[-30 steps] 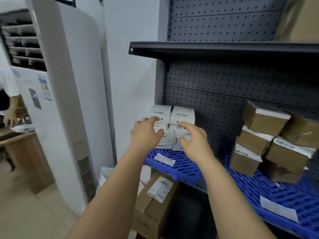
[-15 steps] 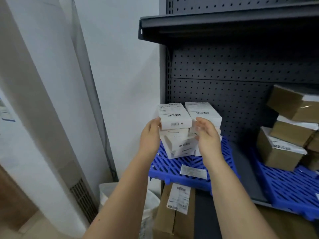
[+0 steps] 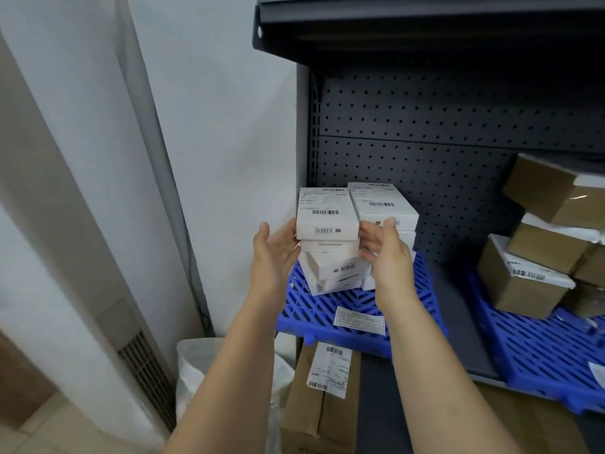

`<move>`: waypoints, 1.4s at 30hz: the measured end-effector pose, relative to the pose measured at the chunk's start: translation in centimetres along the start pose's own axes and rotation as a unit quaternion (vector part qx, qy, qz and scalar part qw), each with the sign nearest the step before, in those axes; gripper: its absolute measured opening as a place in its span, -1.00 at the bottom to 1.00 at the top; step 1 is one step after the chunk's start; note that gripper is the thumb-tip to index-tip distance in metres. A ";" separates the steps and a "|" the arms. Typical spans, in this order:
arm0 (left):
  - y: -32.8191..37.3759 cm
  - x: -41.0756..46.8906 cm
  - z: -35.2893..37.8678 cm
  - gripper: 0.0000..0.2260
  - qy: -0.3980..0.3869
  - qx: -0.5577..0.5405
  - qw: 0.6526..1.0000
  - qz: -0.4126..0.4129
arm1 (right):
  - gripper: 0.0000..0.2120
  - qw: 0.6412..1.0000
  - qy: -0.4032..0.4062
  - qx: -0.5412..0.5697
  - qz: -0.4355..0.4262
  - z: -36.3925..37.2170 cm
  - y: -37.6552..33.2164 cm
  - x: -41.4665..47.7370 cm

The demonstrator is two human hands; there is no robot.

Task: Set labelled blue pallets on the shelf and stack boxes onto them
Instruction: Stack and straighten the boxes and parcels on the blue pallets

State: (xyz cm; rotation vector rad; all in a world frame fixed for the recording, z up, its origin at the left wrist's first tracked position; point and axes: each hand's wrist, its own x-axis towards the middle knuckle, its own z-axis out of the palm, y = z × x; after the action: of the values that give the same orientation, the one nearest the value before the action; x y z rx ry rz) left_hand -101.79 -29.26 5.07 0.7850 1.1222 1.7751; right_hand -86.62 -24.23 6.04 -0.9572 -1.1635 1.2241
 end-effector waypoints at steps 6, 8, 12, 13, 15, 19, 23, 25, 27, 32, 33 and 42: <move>-0.5 0.1 0.0 -0.45 -0.014 0.042 0.999 0.004 | -0.50 1.000 -0.013 0.027 -0.005 -0.3 0.7 -0.9; -0.5 0.2 0.1 -0.48 -0.015 0.053 0.998 0.004 | -0.52 1.000 -0.018 0.020 -0.012 -0.4 0.9 -0.7; -0.6 0.4 0.5 -0.52 -0.020 0.059 0.998 0.005 | -0.53 0.999 -0.038 0.001 -0.019 -0.8 1.1 0.0; -0.7 0.4 0.5 -0.53 -0.019 0.062 0.998 0.003 | -0.54 0.999 -0.044 -0.001 -0.019 -0.9 1.1 0.1; -0.7 0.4 0.5 -0.53 -0.018 0.059 0.998 0.005 | -0.55 0.998 -0.057 -0.009 -0.019 -1.2 1.2 0.5; -1.0 -0.1 0.7 -0.54 0.004 0.022 1.000 0.018 | -0.52 0.999 -0.050 0.008 -0.017 -1.7 1.6 0.9; -1.9 -1.1 1.6 -0.55 0.025 0.045 0.998 0.033 | -0.58 0.998 -0.059 0.024 -0.022 -1.9 1.8 0.9; -2.4 -1.5 2.1 -0.54 0.034 0.059 0.997 0.042 | -0.53 0.997 -0.060 0.044 -0.014 -2.3 2.0 1.1; -2.9 -1.9 2.5 -0.53 0.044 0.060 0.996 0.055 | -0.51 0.997 -0.060 0.057 -0.008 -2.9 2.2 1.3; -3.2 -2.8 3.4 -0.52 0.087 0.033 0.994 0.054 | -0.54 0.996 -0.075 0.052 -0.007 -3.6 2.2 1.6; -3.1 -2.9 3.5 -0.53 0.096 0.025 0.994 0.048 | -0.55 0.995 -0.083 0.050 -0.005 -3.7 2.1 1.6; -2.7 -4.1 4.6 -0.53 0.159 0.017 0.986 0.054 | -0.57 0.994 -0.097 0.057 -0.015 -4.1 1.8 1.9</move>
State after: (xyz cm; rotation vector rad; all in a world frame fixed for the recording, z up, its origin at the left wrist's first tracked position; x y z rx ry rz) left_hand -95.26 -30.68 4.20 0.6042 1.3418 2.0272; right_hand -83.02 -21.85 3.85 -0.7457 -1.2402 1.3679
